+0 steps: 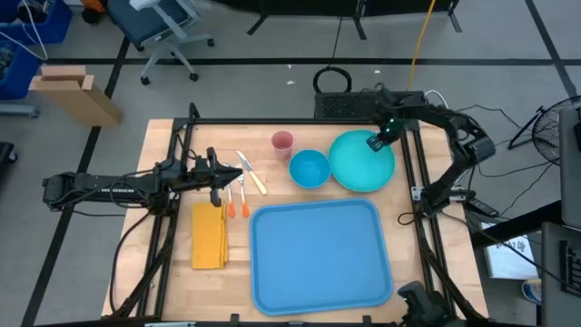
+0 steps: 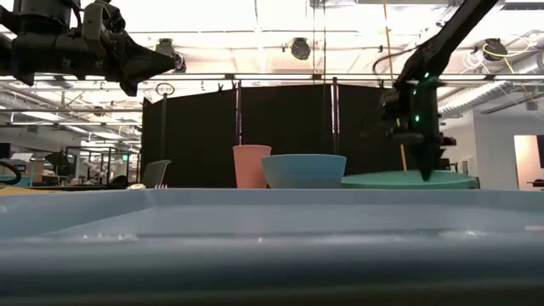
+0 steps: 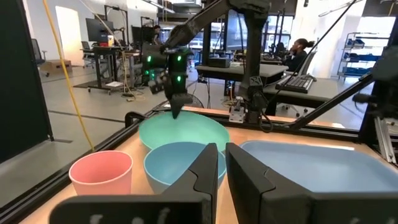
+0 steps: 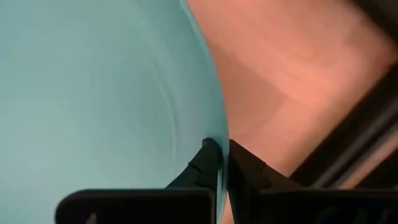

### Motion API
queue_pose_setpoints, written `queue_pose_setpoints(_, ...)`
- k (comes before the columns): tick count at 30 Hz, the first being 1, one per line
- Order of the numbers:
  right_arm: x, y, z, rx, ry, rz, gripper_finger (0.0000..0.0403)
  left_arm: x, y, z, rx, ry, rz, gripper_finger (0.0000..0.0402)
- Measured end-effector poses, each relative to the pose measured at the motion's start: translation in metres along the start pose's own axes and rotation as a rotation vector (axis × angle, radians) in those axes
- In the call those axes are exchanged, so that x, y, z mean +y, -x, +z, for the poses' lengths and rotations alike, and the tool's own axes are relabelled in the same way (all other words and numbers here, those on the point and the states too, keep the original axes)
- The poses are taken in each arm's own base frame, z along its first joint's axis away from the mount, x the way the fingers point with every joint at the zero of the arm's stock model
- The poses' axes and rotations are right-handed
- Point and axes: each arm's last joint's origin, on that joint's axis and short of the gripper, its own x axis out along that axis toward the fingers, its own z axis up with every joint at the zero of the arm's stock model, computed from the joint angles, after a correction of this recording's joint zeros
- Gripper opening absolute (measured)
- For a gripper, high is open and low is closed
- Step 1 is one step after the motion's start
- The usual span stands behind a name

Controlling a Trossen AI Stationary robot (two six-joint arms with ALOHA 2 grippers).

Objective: Set up tray
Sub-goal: Put the light green plate on the bottom right of the blue serving tray

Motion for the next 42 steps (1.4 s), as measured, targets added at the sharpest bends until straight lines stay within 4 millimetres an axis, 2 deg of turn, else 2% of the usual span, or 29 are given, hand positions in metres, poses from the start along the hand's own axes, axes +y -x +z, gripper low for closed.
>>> queue_pose_setpoints(3,-0.006,0.021,-0.006,-0.084,-0.035,-0.013,0.0000,0.000,0.000,0.000,-0.001,0.006,0.000,0.0037)
queue_pose_setpoints(7,-0.010,0.048,-0.016,-0.203,-0.069,0.077,0.0001,0.000,0.000,0.000,-0.001,0.010,0.000,0.0037)
queue_pose_setpoints(16,-0.009,0.102,-0.030,-0.516,-0.139,0.150,0.0001,0.000,0.000,0.000,0.000,0.018,-0.002,0.0037)
queue_pose_setpoints(24,-0.006,0.150,-0.047,-0.596,-0.109,0.241,0.0001,0.000,0.000,0.000,0.001,0.028,-0.002,0.0037)
queue_pose_setpoints(28,0.014,0.165,-0.058,-0.528,0.015,0.353,0.0001,0.000,0.000,0.000,0.002,0.028,-0.003,0.0037)
queue_pose_setpoints(36,0.087,0.170,-0.093,-0.301,0.325,0.467,0.0001,0.000,0.000,0.000,0.004,0.028,-0.002,0.0037)
queue_pose_setpoints(39,0.117,0.165,-0.108,-0.262,0.415,0.438,0.0001,0.000,0.000,0.000,0.004,0.028,-0.002,0.0037)
queue_pose_setpoints(42,0.143,0.151,-0.123,-0.237,0.498,0.385,0.0000,0.000,0.000,0.000,0.004,0.029,-0.003,0.0037)
